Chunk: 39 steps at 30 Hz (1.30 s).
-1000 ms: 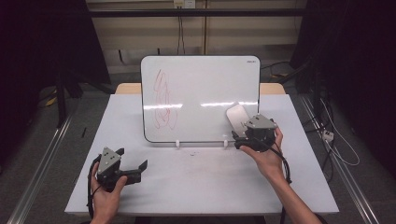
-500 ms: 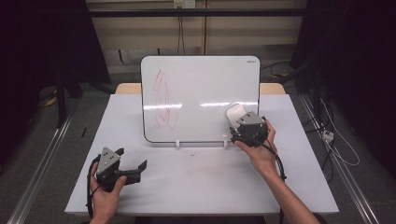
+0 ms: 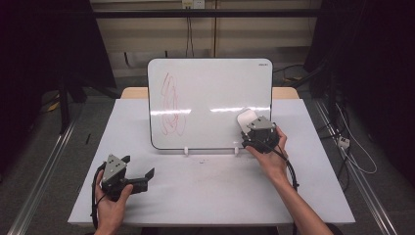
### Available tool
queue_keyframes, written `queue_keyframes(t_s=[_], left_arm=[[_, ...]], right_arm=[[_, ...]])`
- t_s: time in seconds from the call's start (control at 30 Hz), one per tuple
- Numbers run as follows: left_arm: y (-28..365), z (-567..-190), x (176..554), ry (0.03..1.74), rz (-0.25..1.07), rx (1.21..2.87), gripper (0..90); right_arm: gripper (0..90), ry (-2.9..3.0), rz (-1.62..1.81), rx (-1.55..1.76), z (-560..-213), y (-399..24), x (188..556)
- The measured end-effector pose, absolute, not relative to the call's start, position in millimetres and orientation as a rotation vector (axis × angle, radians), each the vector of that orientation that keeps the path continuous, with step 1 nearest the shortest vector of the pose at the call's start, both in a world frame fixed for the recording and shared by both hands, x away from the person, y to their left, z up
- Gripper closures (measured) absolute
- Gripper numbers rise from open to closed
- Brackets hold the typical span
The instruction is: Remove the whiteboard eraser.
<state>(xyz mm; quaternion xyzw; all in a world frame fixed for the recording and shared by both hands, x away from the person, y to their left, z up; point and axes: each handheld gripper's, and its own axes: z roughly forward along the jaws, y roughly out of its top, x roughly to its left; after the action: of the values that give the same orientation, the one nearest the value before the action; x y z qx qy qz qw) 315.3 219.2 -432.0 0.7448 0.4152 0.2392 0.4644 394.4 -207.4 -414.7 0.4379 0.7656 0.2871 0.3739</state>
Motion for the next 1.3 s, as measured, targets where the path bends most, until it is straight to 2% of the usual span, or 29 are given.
queue_keyframes(t_s=[0.83, 1.3], left_arm=[[225, -434, 315, 1.044, 0.574, 1.818, 4.5], [226, -434, 315, 1.049, 0.584, 1.816, 4.5]], right_arm=[[31.2, 1.995, 0.933, 1.265, -408, -225, 396], [31.2, 1.968, 1.013, 1.205, -396, -228, 384]])
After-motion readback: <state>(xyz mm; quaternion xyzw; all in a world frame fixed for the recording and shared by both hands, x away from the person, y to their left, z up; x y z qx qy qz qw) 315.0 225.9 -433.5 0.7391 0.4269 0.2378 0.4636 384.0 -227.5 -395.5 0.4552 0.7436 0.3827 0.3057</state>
